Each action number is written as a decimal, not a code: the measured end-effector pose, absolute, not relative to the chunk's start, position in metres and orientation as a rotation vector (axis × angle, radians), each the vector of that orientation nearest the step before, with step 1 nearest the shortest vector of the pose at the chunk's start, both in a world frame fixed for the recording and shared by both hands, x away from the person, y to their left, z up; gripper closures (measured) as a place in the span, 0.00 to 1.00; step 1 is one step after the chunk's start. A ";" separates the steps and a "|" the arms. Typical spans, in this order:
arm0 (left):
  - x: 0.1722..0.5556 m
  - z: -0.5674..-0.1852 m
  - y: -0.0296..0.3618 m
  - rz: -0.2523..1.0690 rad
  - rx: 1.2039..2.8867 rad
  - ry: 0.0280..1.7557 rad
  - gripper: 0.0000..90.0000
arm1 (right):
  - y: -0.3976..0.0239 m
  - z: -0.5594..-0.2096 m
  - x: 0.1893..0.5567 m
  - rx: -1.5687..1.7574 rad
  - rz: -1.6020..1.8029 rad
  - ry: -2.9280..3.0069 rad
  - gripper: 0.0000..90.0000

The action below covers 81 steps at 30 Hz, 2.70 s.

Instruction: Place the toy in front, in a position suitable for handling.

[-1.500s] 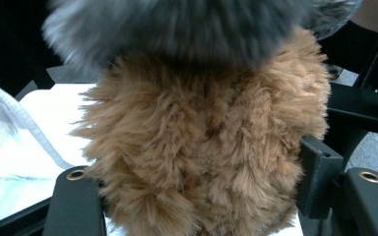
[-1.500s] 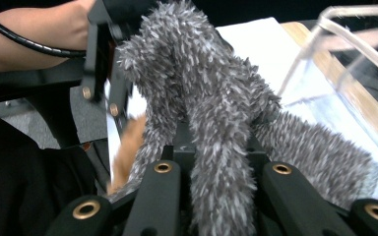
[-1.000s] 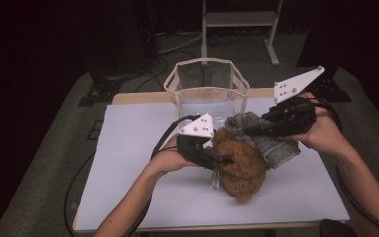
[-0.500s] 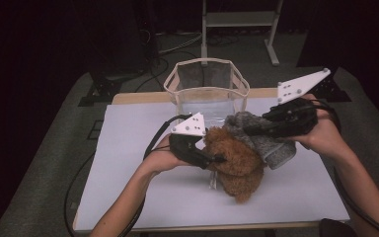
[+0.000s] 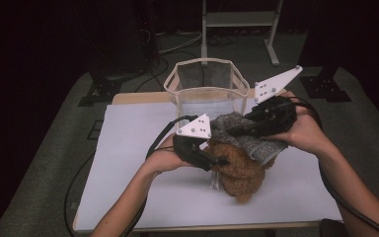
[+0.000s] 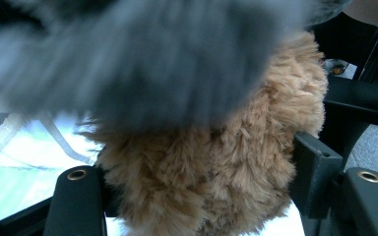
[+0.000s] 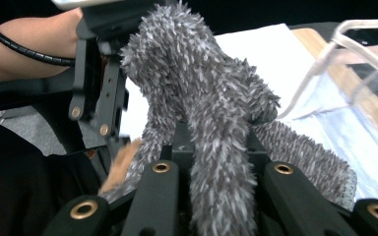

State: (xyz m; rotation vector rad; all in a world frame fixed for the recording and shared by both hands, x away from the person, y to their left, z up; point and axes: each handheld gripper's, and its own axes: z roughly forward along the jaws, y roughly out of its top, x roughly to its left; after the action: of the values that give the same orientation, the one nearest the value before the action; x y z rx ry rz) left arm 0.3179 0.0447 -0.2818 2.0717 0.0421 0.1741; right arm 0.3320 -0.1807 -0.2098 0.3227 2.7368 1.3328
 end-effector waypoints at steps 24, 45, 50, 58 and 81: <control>0.317 -0.264 0.074 0.203 2.129 0.117 0.21 | -0.196 -0.226 0.333 0.370 1.393 2.707 0.83; 0.311 -0.304 0.137 0.239 2.180 0.257 0.22 | -0.156 -0.278 0.338 0.325 1.439 2.736 0.83; 0.310 -0.325 0.165 0.222 2.148 0.327 0.22 | -0.148 -0.311 0.343 0.362 1.372 2.790 0.82; 0.304 -0.327 0.184 0.277 2.106 0.345 0.21 | -0.140 -0.333 0.349 0.385 1.421 2.810 0.82; 0.296 -0.349 0.172 0.255 2.248 0.275 0.25 | -0.160 -0.359 0.345 0.457 1.397 2.828 0.80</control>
State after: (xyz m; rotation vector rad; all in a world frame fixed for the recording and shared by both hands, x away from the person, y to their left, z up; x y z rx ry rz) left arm 0.2963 0.1725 -0.3492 2.2482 0.2753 0.2548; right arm 0.3445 -0.1604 -0.3591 0.4574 2.8283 1.3971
